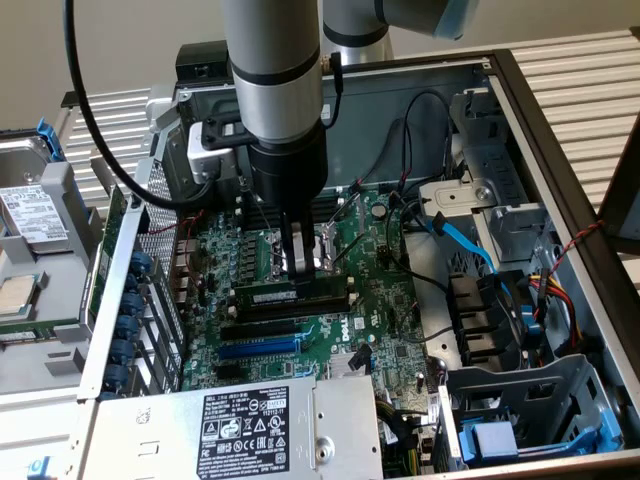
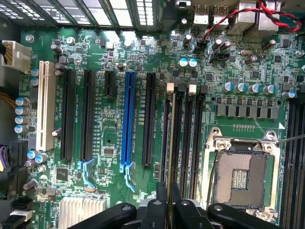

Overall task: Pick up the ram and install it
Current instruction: 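Insert the ram into the slot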

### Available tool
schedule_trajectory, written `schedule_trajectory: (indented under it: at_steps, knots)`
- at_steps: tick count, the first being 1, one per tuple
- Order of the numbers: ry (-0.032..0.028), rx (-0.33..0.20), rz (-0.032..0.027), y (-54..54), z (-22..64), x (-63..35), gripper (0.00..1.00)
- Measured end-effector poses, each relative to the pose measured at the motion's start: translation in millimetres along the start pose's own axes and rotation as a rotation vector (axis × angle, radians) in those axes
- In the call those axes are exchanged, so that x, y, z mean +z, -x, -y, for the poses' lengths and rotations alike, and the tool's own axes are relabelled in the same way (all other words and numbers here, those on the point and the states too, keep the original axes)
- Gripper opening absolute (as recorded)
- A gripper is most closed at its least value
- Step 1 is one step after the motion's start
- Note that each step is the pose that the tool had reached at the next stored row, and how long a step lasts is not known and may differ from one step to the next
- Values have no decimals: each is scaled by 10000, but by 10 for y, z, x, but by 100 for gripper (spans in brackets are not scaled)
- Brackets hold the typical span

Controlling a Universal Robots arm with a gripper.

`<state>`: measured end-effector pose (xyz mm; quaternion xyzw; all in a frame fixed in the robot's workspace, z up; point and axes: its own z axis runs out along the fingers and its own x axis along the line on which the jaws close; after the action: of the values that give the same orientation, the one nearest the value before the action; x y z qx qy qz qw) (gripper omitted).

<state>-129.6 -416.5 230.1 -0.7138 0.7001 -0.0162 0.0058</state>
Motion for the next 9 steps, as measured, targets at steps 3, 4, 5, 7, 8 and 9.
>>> schedule_trajectory:
  at_steps: [3, 4, 5, 7, 8, 9]
  knots:
    - [1, 0, -2, 0, 0, 5, 14]
    - [2, 0, -3, 0, 0, 7, 14]
    - [2, -1, -3, 0, 0, 8, 14]
    - [1, 0, -2, 0, 0, 9, 14]
    - [1, 0, -2, 0, 0, 9, 14]
    - [1, 1, -1, 0, 0, 9, 14]
